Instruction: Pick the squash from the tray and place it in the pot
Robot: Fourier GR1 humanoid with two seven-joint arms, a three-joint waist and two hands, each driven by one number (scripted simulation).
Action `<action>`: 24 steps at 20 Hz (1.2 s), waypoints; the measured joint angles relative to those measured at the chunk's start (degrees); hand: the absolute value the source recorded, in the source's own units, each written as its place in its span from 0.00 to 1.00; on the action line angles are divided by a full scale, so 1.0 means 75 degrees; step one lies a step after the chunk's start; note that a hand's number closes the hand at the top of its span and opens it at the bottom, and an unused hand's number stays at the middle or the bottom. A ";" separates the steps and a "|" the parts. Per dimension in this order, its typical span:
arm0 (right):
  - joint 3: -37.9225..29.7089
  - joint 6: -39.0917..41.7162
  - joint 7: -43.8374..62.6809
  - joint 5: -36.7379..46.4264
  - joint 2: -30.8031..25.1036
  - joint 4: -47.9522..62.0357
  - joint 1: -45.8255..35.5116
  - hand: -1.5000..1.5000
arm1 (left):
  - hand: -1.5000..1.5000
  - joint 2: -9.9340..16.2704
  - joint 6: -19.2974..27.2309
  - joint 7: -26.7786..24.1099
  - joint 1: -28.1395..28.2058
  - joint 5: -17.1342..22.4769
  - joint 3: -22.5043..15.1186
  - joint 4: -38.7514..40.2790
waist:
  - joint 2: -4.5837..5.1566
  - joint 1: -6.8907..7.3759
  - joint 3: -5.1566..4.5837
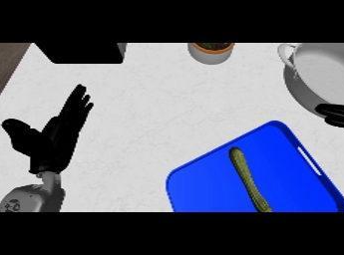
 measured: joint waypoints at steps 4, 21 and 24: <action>0.0066 0.0367 0.0720 0.0265 -0.0294 -0.0547 0.0030 0.00 | 0.50 0.0029 -0.0062 0.0128 -0.0056 0.0041 0.0112 -0.0053 | -0.0001 -0.0014 -0.0005; 0.0822 0.1291 0.2682 0.2703 0.1171 -0.0783 -0.0293 0.00 | 0.50 -0.0312 -0.0182 0.0004 0.0025 -0.0313 0.0151 -0.0044 | 0.0015 0.0019 0.0001; 0.0788 0.1256 0.2744 0.3190 0.1489 -0.0752 -0.0161 0.00 | 0.50 -0.0342 -0.0253 -0.0001 0.0065 -0.0365 0.0178 -0.0063 | 0.0015 0.0009 0.0003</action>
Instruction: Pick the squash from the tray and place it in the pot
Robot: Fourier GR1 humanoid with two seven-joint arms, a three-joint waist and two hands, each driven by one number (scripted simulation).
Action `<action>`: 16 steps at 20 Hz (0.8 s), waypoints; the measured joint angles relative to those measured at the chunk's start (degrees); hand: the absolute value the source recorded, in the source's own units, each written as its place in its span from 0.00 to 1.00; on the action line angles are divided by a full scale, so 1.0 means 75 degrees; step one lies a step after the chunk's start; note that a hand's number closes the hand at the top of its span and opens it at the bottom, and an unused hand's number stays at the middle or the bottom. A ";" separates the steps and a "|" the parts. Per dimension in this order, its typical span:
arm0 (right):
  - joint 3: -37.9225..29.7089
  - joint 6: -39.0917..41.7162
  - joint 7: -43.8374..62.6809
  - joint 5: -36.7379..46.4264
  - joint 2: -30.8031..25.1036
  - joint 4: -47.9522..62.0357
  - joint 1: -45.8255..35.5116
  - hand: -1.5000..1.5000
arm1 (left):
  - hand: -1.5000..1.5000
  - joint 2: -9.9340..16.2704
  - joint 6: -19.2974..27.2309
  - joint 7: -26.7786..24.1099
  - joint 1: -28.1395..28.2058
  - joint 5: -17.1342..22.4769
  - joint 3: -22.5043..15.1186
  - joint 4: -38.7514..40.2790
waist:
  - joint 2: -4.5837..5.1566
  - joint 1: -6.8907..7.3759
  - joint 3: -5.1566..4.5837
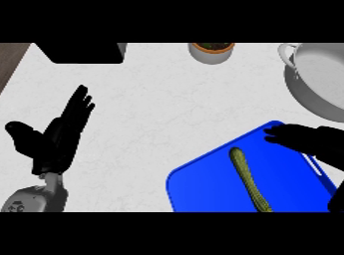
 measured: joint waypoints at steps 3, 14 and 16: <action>-0.0129 -0.0055 0.0064 0.0238 0.0299 -0.0239 0.0373 0.00 | 0.50 0.0007 -0.0106 0.0134 0.0200 0.0062 0.0050 -0.0276 | -0.0007 -0.0013 -0.0001; -0.0454 0.0509 0.0636 0.0890 0.1535 -0.0785 0.0709 0.00 | 0.50 -0.0132 -0.0215 0.0311 -0.0143 -0.0146 0.0259 -0.0084 | -0.0006 -0.0018 -0.0002; -0.0345 0.0453 0.0728 0.1191 0.1769 -0.0673 0.0742 0.00 | 0.50 -0.0210 -0.0191 0.0260 -0.0252 -0.0199 0.0280 0.0054 | -0.0004 -0.0016 -0.0004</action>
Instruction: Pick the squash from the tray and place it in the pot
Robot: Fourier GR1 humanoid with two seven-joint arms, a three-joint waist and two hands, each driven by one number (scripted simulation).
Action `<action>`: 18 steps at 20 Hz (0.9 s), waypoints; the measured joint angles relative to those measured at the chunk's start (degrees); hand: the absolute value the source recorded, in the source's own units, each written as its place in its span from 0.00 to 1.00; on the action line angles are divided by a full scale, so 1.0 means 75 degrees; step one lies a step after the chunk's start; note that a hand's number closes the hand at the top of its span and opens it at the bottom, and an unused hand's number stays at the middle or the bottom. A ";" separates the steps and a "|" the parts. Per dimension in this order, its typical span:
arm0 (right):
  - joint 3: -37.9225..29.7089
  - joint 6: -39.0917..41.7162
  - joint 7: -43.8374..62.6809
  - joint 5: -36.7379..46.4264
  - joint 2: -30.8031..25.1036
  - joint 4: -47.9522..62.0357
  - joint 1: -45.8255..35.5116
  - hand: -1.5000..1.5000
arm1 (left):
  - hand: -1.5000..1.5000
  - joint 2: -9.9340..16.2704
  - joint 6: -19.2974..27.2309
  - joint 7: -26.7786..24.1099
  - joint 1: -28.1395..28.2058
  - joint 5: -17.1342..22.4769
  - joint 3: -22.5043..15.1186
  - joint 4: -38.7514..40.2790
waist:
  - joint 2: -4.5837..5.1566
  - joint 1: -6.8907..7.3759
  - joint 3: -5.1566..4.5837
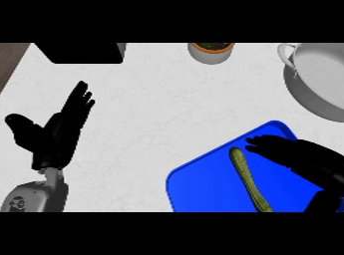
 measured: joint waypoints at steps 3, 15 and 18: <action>0.0140 -0.0066 0.0277 0.0446 0.0274 -0.0024 0.0059 0.00 | 0.50 -0.0117 -0.0036 -0.0200 0.0361 -0.0077 -0.0105 -0.0117 | -0.0001 0.0009 0.0001; 0.0530 -0.0389 0.0184 0.2113 0.1008 0.1053 -0.0354 0.00 | 0.50 -0.0139 -0.0204 0.0162 0.0247 -0.0088 0.0083 -0.0355 | 0.0003 0.0022 0.0002; 0.0568 -0.0360 0.0258 0.2440 0.1071 0.1110 -0.0334 0.00 | 0.50 -0.0159 -0.0244 0.0166 0.0315 -0.0087 0.0114 -0.0392 | 0.0003 0.0017 0.0004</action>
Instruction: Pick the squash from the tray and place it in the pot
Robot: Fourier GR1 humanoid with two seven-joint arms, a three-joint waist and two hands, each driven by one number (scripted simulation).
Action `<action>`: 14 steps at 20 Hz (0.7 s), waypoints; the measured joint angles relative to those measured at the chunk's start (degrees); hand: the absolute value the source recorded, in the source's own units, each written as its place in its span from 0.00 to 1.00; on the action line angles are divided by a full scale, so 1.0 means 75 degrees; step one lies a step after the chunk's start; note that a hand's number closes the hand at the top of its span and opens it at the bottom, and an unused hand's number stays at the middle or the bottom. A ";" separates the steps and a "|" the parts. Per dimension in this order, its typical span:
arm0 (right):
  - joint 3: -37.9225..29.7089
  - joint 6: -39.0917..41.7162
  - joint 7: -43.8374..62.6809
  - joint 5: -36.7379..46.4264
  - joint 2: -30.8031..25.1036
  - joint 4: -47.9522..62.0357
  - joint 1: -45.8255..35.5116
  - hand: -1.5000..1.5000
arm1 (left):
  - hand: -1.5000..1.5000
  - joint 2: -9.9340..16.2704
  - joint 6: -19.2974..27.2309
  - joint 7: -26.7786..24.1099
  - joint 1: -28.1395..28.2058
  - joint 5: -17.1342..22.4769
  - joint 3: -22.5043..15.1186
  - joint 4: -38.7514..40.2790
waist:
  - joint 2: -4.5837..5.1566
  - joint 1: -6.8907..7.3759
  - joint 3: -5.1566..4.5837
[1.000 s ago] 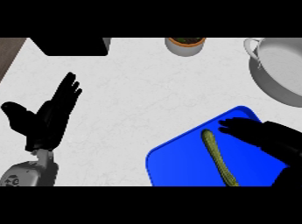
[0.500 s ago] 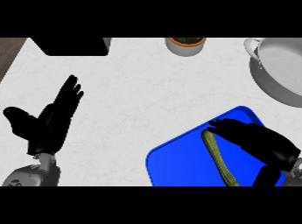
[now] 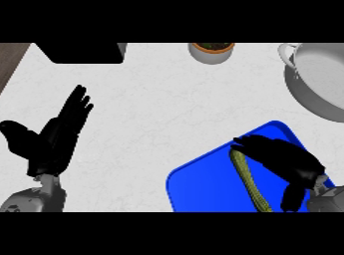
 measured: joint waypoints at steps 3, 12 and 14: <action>0.0158 -0.0130 0.0044 0.0415 0.0243 0.0340 -0.0097 0.00 | 0.50 -0.0061 -0.0017 -0.0131 -0.0052 -0.0054 0.0024 0.0176 | 0.0000 0.0000 -0.0002; 0.0107 -0.0555 -0.0498 0.1132 0.0622 0.1237 -0.0206 1.00 | 0.50 -0.0185 -0.0026 -0.0158 -0.0178 -0.0207 0.0057 0.0325 | -0.0006 0.0000 -0.0008; 0.0100 -0.0700 -0.0859 0.1020 0.0648 0.1241 -0.0159 1.00 | 0.50 -0.0174 -0.0079 -0.0222 0.0013 -0.0182 0.0057 0.0204 | -0.0028 0.0001 -0.0027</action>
